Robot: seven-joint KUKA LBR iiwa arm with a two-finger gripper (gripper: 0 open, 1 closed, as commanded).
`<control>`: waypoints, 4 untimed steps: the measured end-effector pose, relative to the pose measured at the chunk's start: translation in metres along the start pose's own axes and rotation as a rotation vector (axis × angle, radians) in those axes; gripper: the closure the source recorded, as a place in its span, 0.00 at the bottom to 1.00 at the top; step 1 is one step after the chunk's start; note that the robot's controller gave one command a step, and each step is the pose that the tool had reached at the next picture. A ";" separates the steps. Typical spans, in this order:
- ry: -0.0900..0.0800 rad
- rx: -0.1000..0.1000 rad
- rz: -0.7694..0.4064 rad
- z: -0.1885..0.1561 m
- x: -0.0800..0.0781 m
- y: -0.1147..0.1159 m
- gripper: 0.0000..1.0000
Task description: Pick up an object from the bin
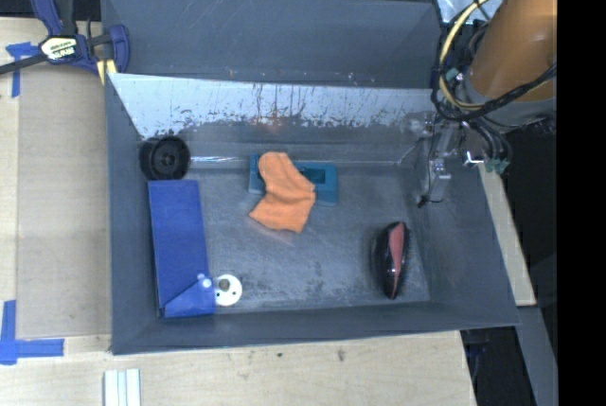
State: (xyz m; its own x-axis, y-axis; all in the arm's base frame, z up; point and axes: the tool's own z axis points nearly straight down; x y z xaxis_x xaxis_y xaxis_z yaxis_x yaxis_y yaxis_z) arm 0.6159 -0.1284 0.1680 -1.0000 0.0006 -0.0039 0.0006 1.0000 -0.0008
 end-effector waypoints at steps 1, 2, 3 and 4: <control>-0.005 0.001 -0.310 0.055 0.032 0.008 0.00; 0.008 -0.005 -0.547 0.044 0.084 -0.002 0.00; 0.003 -0.002 -0.766 0.041 0.085 0.013 0.00; 0.003 -0.005 -0.988 0.100 0.085 0.056 0.00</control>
Offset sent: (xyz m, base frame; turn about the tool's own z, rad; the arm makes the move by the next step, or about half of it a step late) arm -0.0843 -0.0037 -0.0404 -0.5490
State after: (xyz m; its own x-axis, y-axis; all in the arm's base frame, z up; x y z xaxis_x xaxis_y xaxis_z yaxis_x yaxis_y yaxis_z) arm 0.5310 -0.0722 0.0673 -0.5513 -0.8343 -0.0012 -0.8343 0.5513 0.0022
